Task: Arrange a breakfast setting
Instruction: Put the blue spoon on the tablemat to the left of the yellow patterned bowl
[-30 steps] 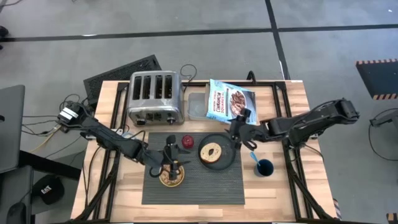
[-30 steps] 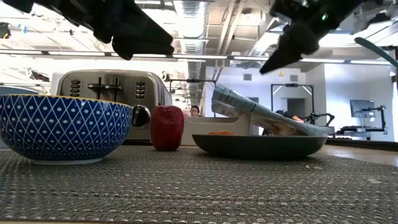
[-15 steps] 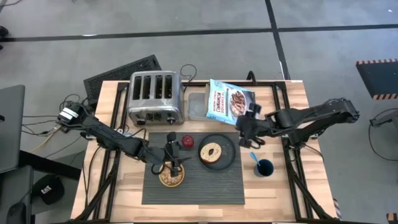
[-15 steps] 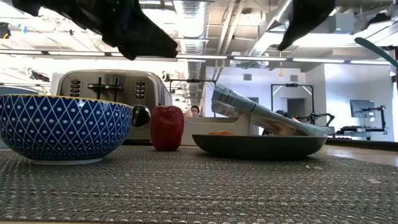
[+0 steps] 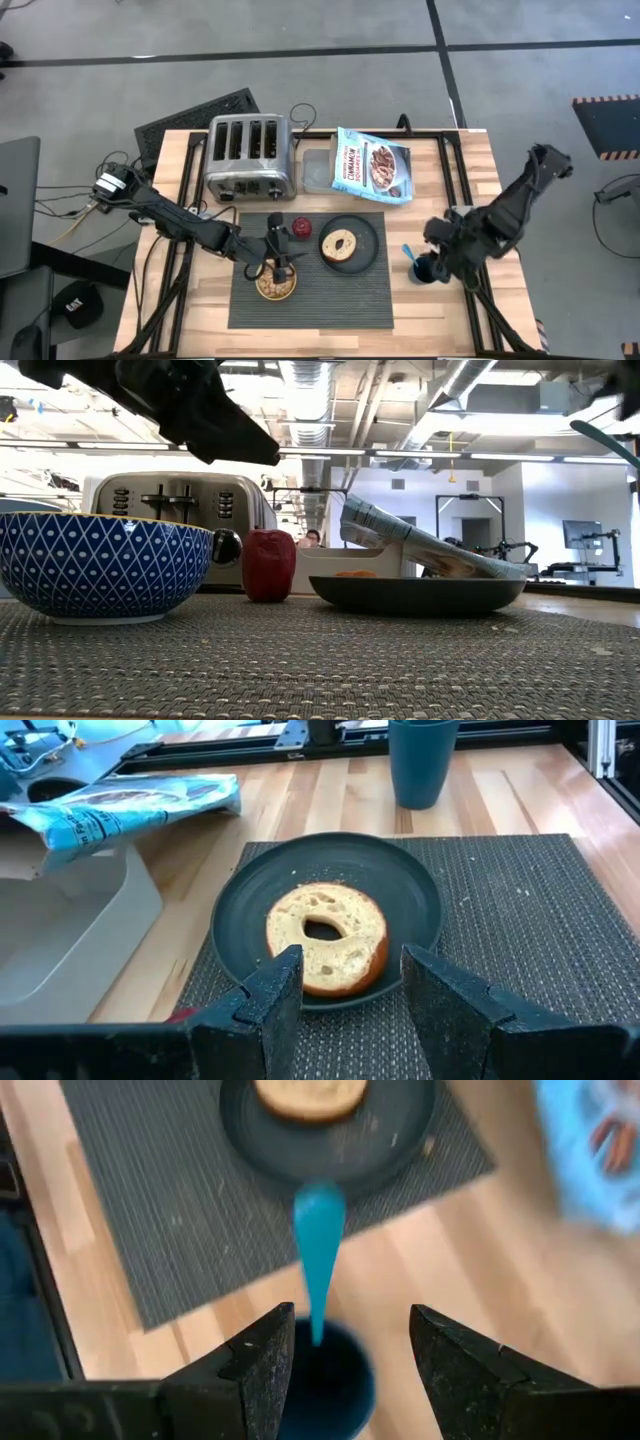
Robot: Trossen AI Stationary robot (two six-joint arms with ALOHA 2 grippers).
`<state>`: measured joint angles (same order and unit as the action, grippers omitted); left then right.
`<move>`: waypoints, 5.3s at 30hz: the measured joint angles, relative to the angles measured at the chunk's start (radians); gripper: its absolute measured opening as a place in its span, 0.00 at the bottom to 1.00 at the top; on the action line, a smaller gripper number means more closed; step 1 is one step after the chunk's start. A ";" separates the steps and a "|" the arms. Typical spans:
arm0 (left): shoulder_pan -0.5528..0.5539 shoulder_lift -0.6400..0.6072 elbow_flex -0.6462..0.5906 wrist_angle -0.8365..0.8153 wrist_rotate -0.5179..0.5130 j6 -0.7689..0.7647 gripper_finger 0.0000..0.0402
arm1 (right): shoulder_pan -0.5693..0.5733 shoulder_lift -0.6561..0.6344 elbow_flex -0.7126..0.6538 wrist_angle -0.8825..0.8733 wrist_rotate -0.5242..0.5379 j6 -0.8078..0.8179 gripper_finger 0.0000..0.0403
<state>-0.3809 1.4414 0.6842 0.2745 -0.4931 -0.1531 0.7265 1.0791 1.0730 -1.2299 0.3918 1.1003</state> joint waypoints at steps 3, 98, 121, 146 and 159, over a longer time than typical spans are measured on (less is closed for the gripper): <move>0.000 0.000 0.000 0.003 0.000 -0.007 0.39 | 0.093 0.005 -0.066 0.046 0.007 0.124 0.57; 0.142 0.001 0.000 0.270 0.143 -0.366 0.82 | -0.097 0.196 -0.022 1.109 0.448 -1.504 0.18; 0.187 0.000 0.001 0.708 0.253 -0.373 0.81 | -0.233 0.204 -0.079 1.659 -0.023 -2.000 0.18; 0.204 -0.001 0.000 0.767 0.324 -0.297 0.02 | -0.288 0.201 -0.078 1.621 -0.066 -2.003 0.18; 0.201 -0.093 0.001 0.678 0.331 -0.194 0.00 | -0.204 0.164 -0.078 1.522 0.147 -1.769 0.46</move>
<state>-0.1795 1.3484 0.6853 0.9526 -0.1625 -0.3475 0.5223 1.2435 0.9945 0.2919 0.5392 -0.6683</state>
